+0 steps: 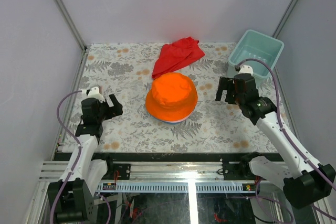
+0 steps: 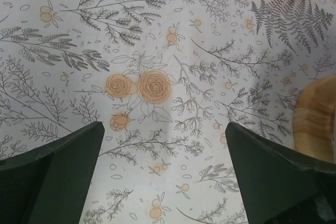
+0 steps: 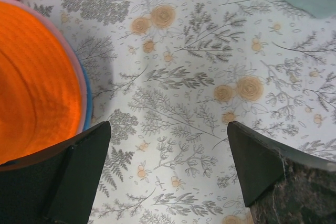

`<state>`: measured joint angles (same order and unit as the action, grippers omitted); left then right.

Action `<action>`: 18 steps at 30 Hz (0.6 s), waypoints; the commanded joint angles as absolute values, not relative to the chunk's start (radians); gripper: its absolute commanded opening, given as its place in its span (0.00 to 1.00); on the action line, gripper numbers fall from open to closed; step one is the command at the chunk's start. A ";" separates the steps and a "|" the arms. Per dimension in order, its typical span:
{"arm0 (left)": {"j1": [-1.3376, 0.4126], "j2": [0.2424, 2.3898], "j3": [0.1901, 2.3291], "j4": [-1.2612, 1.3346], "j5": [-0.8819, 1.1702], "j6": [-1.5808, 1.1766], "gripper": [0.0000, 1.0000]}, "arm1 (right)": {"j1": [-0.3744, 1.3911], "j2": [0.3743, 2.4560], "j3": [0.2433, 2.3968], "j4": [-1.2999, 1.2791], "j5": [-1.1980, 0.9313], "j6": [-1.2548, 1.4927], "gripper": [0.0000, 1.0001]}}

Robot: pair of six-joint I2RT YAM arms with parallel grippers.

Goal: Stack the hats

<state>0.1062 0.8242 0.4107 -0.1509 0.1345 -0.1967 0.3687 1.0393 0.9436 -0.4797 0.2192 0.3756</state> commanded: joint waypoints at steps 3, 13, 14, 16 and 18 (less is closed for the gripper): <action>0.109 0.790 0.274 0.156 0.108 -0.156 1.00 | 0.371 0.919 0.788 -0.309 0.311 0.374 0.99; 0.110 0.586 0.048 0.304 -0.063 -0.145 1.00 | 0.371 0.700 0.453 0.020 0.439 -0.006 0.99; 0.110 0.575 0.048 0.298 -0.079 -0.149 1.00 | 0.371 0.684 0.433 0.024 0.435 -0.050 0.99; 0.109 0.601 0.055 0.300 -0.101 -0.155 1.00 | 0.370 0.651 0.395 0.033 0.440 -0.042 0.99; 0.099 0.667 0.077 0.310 -0.121 -0.159 1.00 | 0.371 0.606 0.352 0.079 0.442 0.014 0.99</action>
<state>0.1066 0.5987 0.0471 0.1944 -0.0288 -0.1623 0.3683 0.6769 0.4015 -0.0731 0.3820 0.0467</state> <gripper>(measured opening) 0.996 0.993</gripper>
